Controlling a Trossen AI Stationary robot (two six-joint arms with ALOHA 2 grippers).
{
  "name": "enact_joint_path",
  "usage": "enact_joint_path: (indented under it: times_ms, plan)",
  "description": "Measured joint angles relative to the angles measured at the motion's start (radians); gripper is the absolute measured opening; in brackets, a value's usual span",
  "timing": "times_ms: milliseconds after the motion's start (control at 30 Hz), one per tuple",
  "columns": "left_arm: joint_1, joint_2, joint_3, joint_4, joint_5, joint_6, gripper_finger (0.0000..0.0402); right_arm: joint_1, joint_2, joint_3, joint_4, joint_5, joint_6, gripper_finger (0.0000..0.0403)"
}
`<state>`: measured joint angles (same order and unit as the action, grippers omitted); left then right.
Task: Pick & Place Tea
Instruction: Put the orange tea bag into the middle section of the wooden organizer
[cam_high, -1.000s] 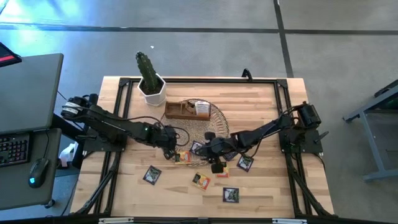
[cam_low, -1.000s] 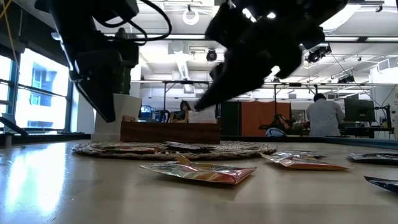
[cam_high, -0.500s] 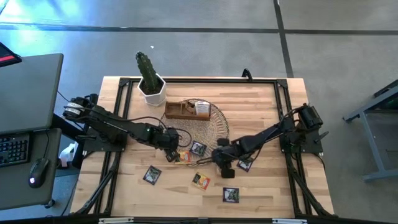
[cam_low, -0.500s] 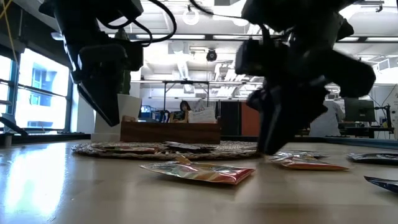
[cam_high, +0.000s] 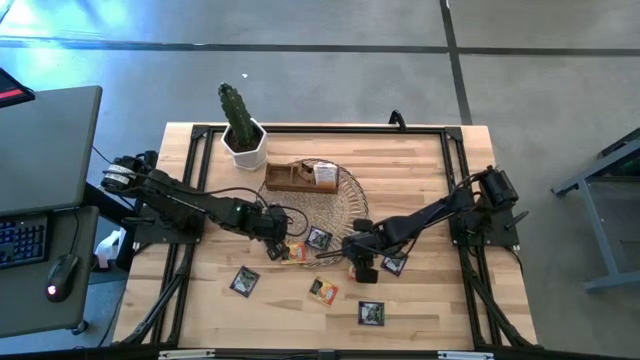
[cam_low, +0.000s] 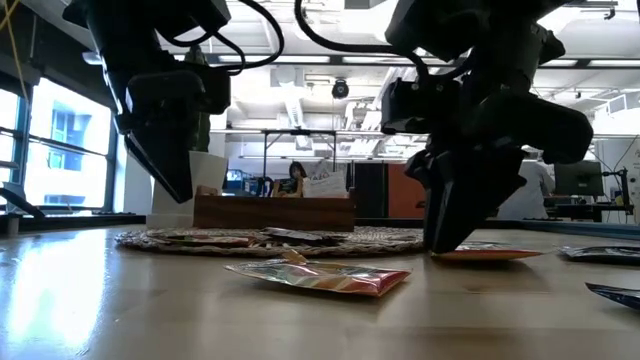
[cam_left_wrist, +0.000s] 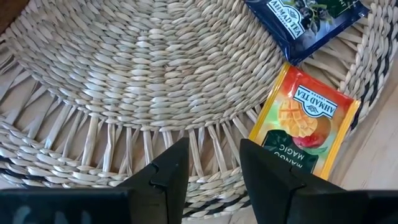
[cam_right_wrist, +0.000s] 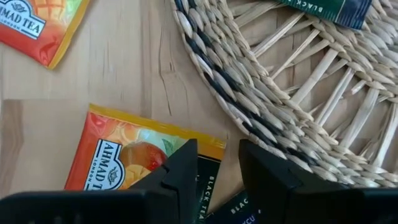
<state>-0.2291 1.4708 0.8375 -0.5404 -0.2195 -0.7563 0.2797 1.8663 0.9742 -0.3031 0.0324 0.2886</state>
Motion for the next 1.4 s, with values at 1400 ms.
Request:
enact_joint_path:
  times_ms: [1400]
  plan:
    - [0.000,-0.002,0.000,0.037,-0.034,0.045,0.0140,-0.363,-0.098,0.028,0.758,0.311,-0.851,0.0001]
